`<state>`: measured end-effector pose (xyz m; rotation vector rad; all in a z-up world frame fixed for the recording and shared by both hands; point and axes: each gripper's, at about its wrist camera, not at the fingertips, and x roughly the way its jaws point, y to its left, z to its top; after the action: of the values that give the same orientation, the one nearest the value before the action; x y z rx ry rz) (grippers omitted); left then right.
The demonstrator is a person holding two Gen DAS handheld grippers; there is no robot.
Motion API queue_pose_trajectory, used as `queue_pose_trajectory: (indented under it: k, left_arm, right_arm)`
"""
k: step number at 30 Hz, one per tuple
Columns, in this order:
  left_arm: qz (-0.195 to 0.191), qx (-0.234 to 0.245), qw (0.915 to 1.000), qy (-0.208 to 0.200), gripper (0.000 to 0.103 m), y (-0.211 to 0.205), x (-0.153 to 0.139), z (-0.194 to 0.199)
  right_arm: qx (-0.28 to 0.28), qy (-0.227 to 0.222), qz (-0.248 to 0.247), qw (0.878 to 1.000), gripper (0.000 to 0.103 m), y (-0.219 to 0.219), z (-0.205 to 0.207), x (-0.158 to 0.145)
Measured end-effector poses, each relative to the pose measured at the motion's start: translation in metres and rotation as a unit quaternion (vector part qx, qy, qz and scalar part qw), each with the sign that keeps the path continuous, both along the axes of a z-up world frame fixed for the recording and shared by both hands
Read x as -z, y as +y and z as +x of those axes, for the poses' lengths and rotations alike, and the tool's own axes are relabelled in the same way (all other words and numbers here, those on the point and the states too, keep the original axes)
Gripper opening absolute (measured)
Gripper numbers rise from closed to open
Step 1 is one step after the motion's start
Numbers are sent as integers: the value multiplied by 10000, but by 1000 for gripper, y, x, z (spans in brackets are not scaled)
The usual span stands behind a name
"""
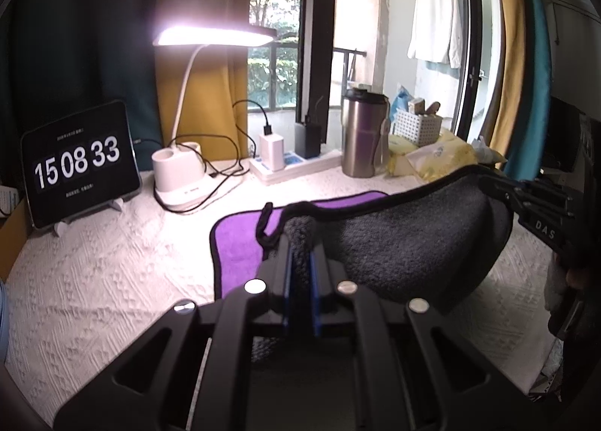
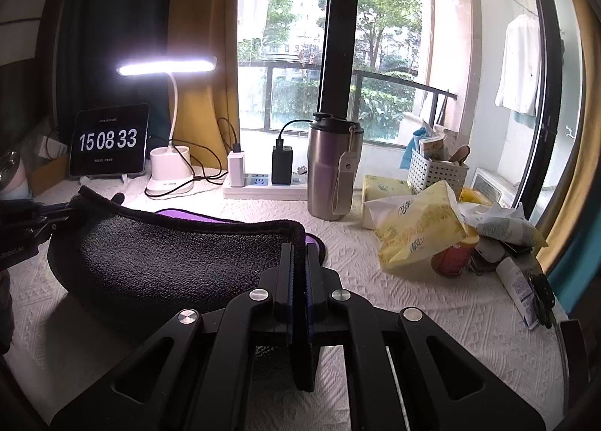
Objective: Fold towel
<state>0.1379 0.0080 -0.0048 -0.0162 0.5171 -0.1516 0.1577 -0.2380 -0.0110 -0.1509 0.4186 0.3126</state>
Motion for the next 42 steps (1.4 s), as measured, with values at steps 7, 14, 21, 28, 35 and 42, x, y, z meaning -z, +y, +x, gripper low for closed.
queue_pose_trajectory:
  k: [7,14,21,28,35,42]
  left_arm:
    - [-47,40,9999,-105,8,2,-10,16]
    - [-187,-31,9997,-155,8,10,-12,31]
    - [-518,-18,9986,-89,8,22,-10,50]
    - [-388,-57,9991,-176,8,21,-9,64]
    - [-227,-90,9996,-112,8,20,-4,83]
    - [65,-198,9998,52,8,16,5,103]
  right_arm:
    - [47,-72,-36,10000,6,1,16,-5]
    - [19,-124,-83,9999,6,8,32,-10]
    - [18,-187,-180,9997,6,14,46,-11]
    - [47,-222,-349,9991,6,21,61,-11]
    - [21,-53,-444,9990,6,24,83,-7]
    - [-5,183,-565,9982,6,30,106,2]
